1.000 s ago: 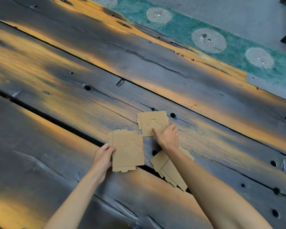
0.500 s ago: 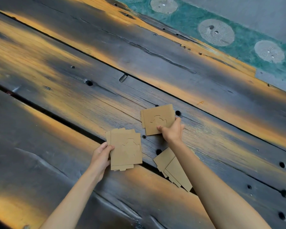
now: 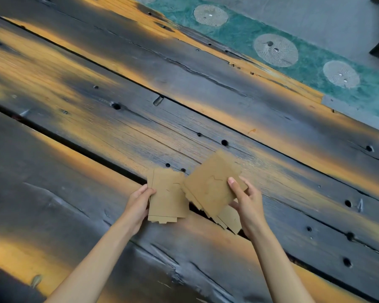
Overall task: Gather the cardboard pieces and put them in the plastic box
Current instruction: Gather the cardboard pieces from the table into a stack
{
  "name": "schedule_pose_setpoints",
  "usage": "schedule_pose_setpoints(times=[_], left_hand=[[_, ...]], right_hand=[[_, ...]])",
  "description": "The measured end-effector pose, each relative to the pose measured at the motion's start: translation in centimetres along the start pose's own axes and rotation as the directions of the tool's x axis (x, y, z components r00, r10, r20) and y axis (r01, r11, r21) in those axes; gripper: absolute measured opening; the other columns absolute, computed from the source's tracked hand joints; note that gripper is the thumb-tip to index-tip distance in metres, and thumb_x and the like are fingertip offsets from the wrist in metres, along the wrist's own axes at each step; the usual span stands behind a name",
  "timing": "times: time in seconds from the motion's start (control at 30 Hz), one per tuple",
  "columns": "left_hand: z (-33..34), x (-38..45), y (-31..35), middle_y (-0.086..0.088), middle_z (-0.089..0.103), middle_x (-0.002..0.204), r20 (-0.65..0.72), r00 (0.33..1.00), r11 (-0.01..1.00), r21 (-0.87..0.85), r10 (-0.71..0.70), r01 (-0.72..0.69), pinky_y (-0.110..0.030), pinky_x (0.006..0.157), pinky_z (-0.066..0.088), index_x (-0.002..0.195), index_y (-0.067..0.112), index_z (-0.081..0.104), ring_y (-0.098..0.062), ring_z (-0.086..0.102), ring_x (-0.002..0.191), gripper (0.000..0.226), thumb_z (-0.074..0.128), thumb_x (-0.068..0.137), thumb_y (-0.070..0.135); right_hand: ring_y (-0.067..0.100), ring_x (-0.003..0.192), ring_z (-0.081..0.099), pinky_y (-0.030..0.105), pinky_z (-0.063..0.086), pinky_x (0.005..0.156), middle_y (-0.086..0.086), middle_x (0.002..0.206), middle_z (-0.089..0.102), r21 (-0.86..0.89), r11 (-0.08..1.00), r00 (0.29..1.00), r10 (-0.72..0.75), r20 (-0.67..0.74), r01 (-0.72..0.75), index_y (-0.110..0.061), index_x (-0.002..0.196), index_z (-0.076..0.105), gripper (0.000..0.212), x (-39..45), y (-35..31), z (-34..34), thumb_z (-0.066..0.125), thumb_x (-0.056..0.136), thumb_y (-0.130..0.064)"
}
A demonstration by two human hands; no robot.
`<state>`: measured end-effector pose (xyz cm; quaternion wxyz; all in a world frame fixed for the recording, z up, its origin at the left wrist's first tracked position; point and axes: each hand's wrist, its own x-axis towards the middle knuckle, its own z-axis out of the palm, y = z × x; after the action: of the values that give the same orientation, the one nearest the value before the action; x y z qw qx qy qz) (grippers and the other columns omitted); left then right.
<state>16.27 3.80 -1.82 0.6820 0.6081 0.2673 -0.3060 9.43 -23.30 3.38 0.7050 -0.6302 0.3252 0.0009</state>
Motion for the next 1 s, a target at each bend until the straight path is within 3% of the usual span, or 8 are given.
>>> schedule_pose_setpoints(times=[0.13,0.2,0.27,0.37,0.6,0.83,0.9,1.0], left_hand=[[1.8,-2.5,-1.6,-0.003,0.080,0.112,0.124,0.992,0.999,0.038,-0.015,0.010,-0.044,0.096,0.056,0.120,0.021,0.071,-0.022,0.072,0.108,0.026,0.053,0.101,0.016],[2.2,-3.4,-2.3,-0.005,0.079,0.114,0.185,0.982,0.999,0.040,-0.034,0.027,-0.038,0.085,0.060,0.120,0.020,0.072,-0.023,0.073,0.108,0.027,0.053,0.102,0.016],[2.9,-4.8,-3.0,-0.007,0.078,0.116,0.256,0.965,0.997,0.063,-0.054,0.040,-0.034,0.080,0.061,0.117,0.022,0.075,-0.023,0.073,0.109,0.028,0.051,0.103,0.017],[3.5,-6.3,-4.1,-0.007,0.076,0.123,0.313,0.946,0.994,0.093,-0.079,0.052,-0.042,0.096,0.056,0.126,0.020,0.070,-0.024,0.069,0.117,0.031,0.049,0.104,0.017],[3.2,-8.5,-6.1,-0.012,0.072,0.129,0.385,0.919,0.993,0.105,-0.084,0.047,-0.049,0.106,0.049,0.133,0.013,0.064,-0.029,0.065,0.123,0.034,0.055,0.101,0.019],[2.7,-8.4,-8.0,-0.014,0.072,0.129,0.420,0.902,0.988,0.147,-0.098,0.039,-0.045,0.097,0.057,0.134,0.014,0.062,-0.031,0.068,0.121,0.037,0.062,0.097,0.014],[2.5,-8.1,-8.3,-0.013,0.073,0.128,0.387,0.918,0.989,0.146,-0.093,0.039,-0.044,0.096,0.057,0.133,0.014,0.064,-0.031,0.068,0.120,0.035,0.060,0.098,0.012],[2.1,-7.6,-8.4,-0.011,0.075,0.124,0.320,0.944,0.990,0.134,-0.083,0.041,-0.045,0.094,0.056,0.128,0.015,0.068,-0.031,0.068,0.119,0.032,0.058,0.098,0.011]], right_hand=[[0.026,0.094,0.076,0.033,0.060,0.070,0.012,0.103,0.078,-0.074,0.996,0.993,0.056,0.100,-0.049,-0.021,0.106,0.076,0.038,-3.1,1.1,-1.3,0.080,0.080,-0.048],[0.025,0.087,0.070,0.037,0.054,0.069,0.024,0.102,0.072,-0.146,0.987,0.989,0.089,0.115,-0.071,-0.022,0.107,0.074,0.048,-3.5,1.7,-1.3,0.084,0.072,-0.053],[0.018,0.084,0.066,0.036,0.052,0.067,0.013,0.097,0.076,-0.201,0.978,0.987,0.084,0.134,-0.056,-0.029,0.105,0.071,0.041,-4.4,2.1,-1.6,0.086,0.071,-0.048],[0.008,0.075,0.066,0.028,0.054,0.067,-0.004,0.087,0.079,-0.262,0.964,0.986,0.012,0.167,0.033,-0.033,0.098,0.070,0.026,-5.5,2.9,-1.8,0.087,0.078,-0.031],[0.001,0.073,0.057,0.006,0.039,0.066,-0.022,0.098,0.067,-0.623,0.769,0.987,-0.151,0.046,0.146,-0.042,0.109,0.075,0.039,-7.0,5.1,-2.4,0.084,0.072,-0.053],[0.004,0.078,0.059,0.017,0.045,0.073,-0.017,0.103,0.059,-0.612,0.788,0.994,-0.104,-0.038,0.059,-0.039,0.115,0.065,0.049,-7.6,7.8,-2.5,0.079,0.072,-0.058],[0.002,0.081,0.062,0.015,0.044,0.071,-0.013,0.107,0.065,-0.495,0.868,0.987,-0.044,-0.154,-0.038,-0.033,0.114,0.066,0.042,-7.4,8.4,-2.8,0.077,0.079,-0.052],[0.011,0.093,0.065,0.028,0.047,0.081,-0.003,0.107,0.070,-0.371,0.905,0.930,0.067,-0.361,-0.209,-0.022,0.121,0.063,0.039,-6.4,9.5,-4.1,0.071,0.089,-0.043]])
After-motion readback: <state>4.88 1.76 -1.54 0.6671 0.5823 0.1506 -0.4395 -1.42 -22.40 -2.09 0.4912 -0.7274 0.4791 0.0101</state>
